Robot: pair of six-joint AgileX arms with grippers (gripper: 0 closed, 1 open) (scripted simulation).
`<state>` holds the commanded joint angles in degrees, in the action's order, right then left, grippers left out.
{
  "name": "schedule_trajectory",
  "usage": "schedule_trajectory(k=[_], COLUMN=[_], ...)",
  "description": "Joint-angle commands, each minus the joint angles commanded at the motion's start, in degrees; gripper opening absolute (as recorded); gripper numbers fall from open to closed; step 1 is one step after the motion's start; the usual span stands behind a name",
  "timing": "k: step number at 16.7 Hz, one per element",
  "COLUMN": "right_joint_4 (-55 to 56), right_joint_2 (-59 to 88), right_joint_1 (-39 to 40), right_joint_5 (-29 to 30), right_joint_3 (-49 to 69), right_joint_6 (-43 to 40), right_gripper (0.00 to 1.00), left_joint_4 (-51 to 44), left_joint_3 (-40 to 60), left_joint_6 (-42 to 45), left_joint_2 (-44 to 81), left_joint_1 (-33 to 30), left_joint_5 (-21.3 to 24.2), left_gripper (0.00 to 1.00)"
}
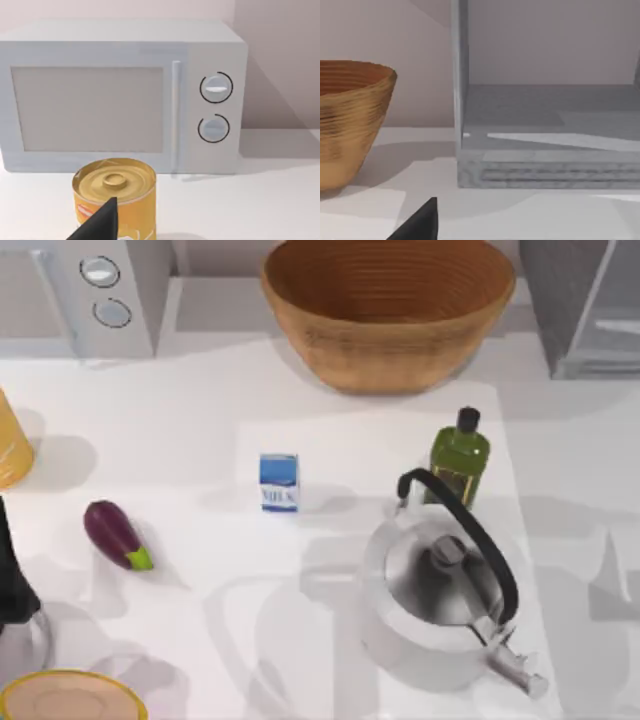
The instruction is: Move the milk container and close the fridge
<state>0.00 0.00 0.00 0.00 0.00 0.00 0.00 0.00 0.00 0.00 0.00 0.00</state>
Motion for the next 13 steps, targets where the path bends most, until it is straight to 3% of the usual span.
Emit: schedule_trajectory(k=[3, 6, 13], right_joint_4=[0.74, 5.62, 25.19], right_joint_2=[0.76, 5.81, 26.37], right_joint_1=[0.77, 6.37, 31.64], right_joint_5=[0.77, 6.35, 31.73], right_joint_3=[0.05, 0.28, 0.91], right_joint_6=[-0.01, 0.05, 0.52], right_gripper=[1.0, 1.0, 1.0], left_joint_4=[0.0, 0.0, 0.0], left_joint_3=[0.0, 0.0, 0.0], left_joint_6=[0.0, 0.0, 0.0], left_joint_2=[0.0, 0.0, 0.0], left_joint_1=[0.0, 0.0, 0.0], left_joint_5=[0.0, 0.0, 0.0], left_gripper=[1.0, 1.0, 1.0])
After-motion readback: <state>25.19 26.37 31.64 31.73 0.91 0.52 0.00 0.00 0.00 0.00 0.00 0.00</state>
